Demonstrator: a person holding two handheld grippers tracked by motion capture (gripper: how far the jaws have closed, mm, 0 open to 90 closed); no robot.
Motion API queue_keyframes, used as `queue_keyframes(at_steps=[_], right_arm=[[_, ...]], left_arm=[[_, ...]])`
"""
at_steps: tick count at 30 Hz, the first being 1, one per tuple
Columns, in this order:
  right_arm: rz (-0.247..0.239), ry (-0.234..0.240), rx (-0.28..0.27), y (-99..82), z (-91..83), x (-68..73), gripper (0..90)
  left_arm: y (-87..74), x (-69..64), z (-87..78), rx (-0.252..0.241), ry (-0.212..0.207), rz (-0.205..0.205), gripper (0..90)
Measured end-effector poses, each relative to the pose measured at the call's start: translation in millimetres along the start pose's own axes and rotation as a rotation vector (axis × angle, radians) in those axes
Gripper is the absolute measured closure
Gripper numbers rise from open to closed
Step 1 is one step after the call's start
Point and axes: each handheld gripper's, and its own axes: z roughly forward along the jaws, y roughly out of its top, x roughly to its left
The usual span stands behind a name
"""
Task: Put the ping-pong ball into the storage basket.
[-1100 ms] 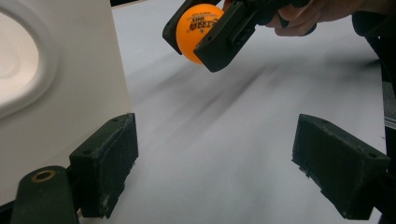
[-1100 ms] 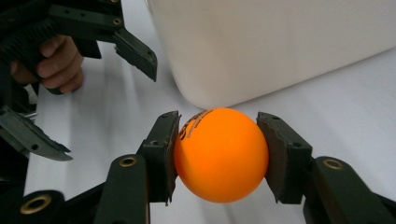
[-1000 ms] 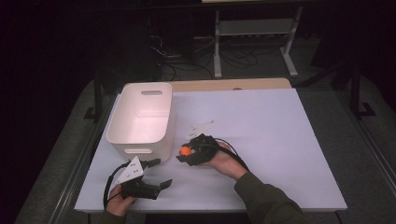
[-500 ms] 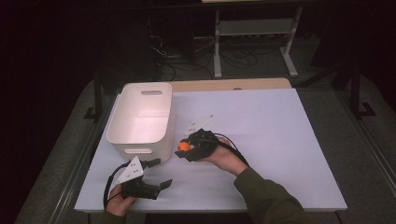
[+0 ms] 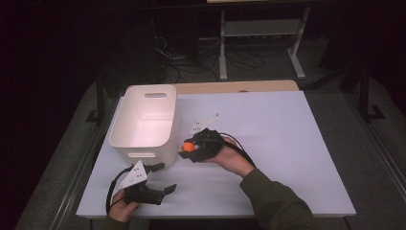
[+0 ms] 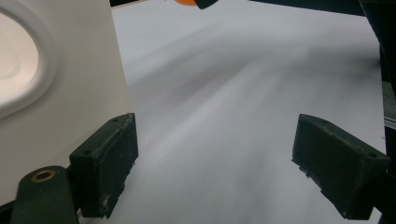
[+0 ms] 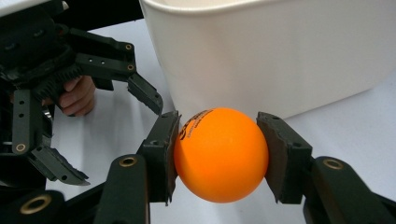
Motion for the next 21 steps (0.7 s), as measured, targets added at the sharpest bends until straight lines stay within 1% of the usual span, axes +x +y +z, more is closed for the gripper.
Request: queue_keyframes(at_steps=[5,9,17,21], right_arm=[[0.000,-0.002,-0.007,5.0,-4.3,-0.8,49.9],[-0.011,-0.002,-0.016,9.7,-7.3,-2.0,49.9],[-0.010,0.002,-0.024,17.0,-10.9,-2.5,49.9],[-0.017,0.003,-0.025,20.9,-12.3,-3.1,49.9]], left_arm=[[0.0,-0.1,0.0,-0.001,0.000,0.000,14.1],[0.0,0.1,-0.1,0.001,0.000,0.002,14.1],[-0.1,-0.1,0.1,-0.003,0.000,-0.002,14.1],[-0.1,-0.1,0.1,-0.001,0.000,0.000,14.1]])
